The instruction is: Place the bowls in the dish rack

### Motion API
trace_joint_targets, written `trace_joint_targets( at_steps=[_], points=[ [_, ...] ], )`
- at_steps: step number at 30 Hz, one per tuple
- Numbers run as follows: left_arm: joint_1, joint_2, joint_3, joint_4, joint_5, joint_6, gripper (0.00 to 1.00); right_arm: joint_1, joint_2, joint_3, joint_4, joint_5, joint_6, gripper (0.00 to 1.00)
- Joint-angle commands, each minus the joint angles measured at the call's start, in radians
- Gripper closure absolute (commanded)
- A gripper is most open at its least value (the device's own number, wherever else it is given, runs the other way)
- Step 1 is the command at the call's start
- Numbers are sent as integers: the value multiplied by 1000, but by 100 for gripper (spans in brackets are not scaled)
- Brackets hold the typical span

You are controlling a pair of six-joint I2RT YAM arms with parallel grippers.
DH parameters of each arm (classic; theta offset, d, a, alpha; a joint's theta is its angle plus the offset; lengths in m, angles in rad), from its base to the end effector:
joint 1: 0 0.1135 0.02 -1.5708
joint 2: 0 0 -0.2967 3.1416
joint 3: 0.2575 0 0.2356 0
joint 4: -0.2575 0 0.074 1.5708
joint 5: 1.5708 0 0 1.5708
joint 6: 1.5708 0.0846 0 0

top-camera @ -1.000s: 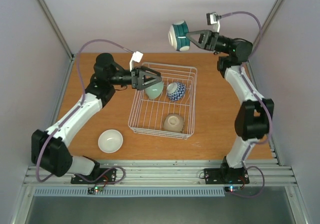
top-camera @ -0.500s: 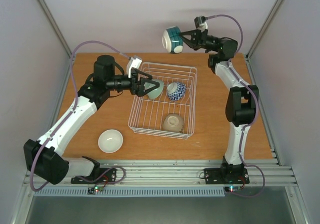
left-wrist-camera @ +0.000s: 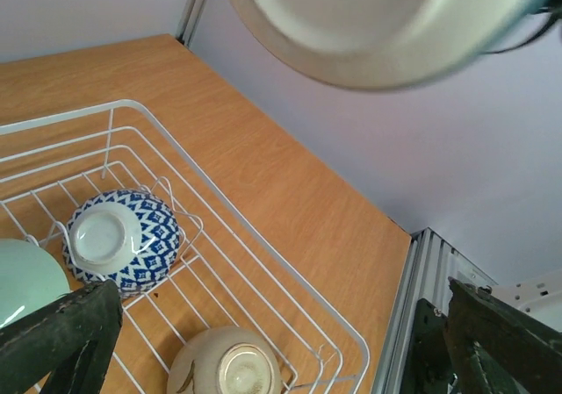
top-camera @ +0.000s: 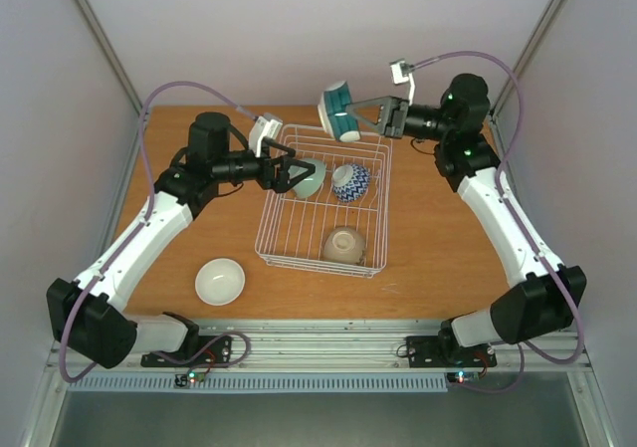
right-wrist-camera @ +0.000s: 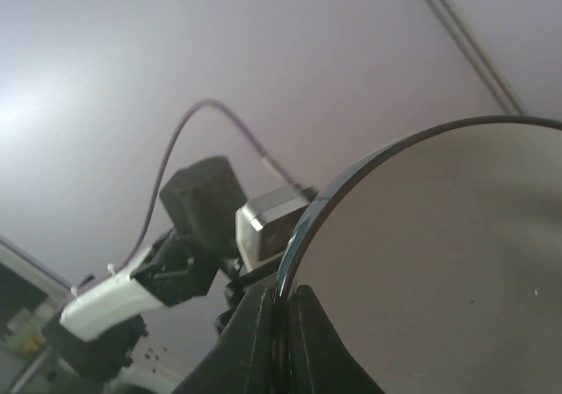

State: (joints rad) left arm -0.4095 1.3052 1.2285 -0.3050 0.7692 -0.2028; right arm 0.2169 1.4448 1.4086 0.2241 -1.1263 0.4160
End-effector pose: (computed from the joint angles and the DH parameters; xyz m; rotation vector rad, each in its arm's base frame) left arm 0.2508 -0.1730 0.3920 0.7288 1.8761 -1.1448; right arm 0.2970 0.1437 0.4802 -0.8551 1.3884 1.2654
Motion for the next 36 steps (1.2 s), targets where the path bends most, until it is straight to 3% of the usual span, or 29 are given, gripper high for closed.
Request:
trace_joint_targets(
  at_steps=[1, 4, 11, 28, 36],
  points=[
    [-6, -22, 31, 5, -24, 32, 1, 75, -15, 121, -455, 114, -413, 98],
    [-6, -34, 31, -3, -33, 40, 1, 114, 21, 186, -574, 117, -483, 98],
    [-5, -64, 33, -33, -72, 85, 1, 247, 52, 142, -613, 160, -529, 98],
    [-2, -109, 70, -122, -182, 178, 1, 263, 21, 12, -393, -61, -391, 97],
    [-2, -107, 80, -137, -229, 192, 1, 283, 5, -3, -419, -99, -437, 96]
  ],
)
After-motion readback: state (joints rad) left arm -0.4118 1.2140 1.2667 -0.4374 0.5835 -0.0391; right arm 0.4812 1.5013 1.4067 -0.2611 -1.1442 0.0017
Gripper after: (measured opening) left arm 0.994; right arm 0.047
